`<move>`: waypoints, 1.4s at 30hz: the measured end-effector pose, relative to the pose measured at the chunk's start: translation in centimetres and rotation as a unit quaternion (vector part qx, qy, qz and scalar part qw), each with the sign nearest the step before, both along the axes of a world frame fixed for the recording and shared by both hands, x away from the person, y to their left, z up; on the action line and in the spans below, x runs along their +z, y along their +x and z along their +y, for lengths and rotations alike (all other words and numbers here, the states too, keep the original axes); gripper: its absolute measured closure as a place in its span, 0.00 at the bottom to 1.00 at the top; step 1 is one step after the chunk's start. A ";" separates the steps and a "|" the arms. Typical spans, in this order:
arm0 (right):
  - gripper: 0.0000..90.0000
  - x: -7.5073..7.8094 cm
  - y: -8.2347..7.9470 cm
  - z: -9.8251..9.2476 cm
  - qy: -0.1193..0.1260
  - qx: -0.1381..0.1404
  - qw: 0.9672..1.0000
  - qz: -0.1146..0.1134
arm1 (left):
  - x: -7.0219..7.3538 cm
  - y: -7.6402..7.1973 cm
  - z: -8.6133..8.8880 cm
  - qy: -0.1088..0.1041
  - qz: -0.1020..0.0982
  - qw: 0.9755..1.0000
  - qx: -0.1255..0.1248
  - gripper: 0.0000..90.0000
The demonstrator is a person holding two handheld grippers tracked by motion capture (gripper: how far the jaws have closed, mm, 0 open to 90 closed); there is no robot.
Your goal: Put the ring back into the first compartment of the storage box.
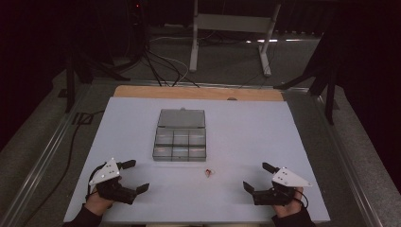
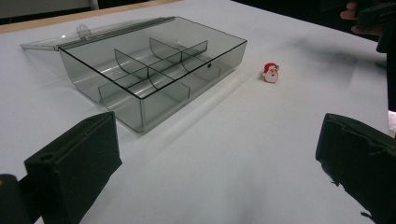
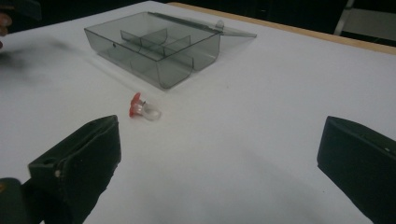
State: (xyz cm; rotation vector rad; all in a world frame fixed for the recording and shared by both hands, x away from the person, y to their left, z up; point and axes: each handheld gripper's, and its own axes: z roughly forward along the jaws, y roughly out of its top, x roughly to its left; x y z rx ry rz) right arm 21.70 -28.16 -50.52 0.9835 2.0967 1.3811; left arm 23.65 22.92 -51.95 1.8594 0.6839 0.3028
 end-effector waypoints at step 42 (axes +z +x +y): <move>0.00 0.2 0.0 0.3 0.006 -0.001 1.000 0.000 | 2.2 0.3 -1.5 -0.002 0.006 0.999 -0.032 0.00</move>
